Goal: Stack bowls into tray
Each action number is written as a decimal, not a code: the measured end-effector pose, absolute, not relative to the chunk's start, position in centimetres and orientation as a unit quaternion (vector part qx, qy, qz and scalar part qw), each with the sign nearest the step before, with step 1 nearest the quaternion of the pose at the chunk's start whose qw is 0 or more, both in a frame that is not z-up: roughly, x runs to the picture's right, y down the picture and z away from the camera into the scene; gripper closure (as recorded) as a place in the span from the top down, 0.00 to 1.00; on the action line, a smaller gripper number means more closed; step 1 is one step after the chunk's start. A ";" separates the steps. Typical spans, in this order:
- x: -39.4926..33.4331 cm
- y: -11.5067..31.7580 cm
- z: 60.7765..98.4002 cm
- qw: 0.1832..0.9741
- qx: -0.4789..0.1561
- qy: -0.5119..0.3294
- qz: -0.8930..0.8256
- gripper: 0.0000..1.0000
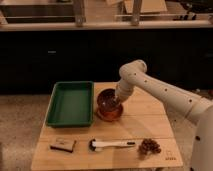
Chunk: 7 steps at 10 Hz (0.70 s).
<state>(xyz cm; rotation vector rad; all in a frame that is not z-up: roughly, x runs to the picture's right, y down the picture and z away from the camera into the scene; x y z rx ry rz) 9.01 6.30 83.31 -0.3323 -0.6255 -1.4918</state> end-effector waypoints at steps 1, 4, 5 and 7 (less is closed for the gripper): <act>8.7 6.3 83.4 0.676 -0.151 -0.282 -0.664 0.31; 8.9 6.9 83.7 0.674 -0.166 -0.288 -0.660 0.62; 8.6 7.0 83.8 0.673 -0.167 -0.290 -0.660 0.72; 8.7 7.4 84.1 0.672 -0.171 -0.292 -0.658 0.80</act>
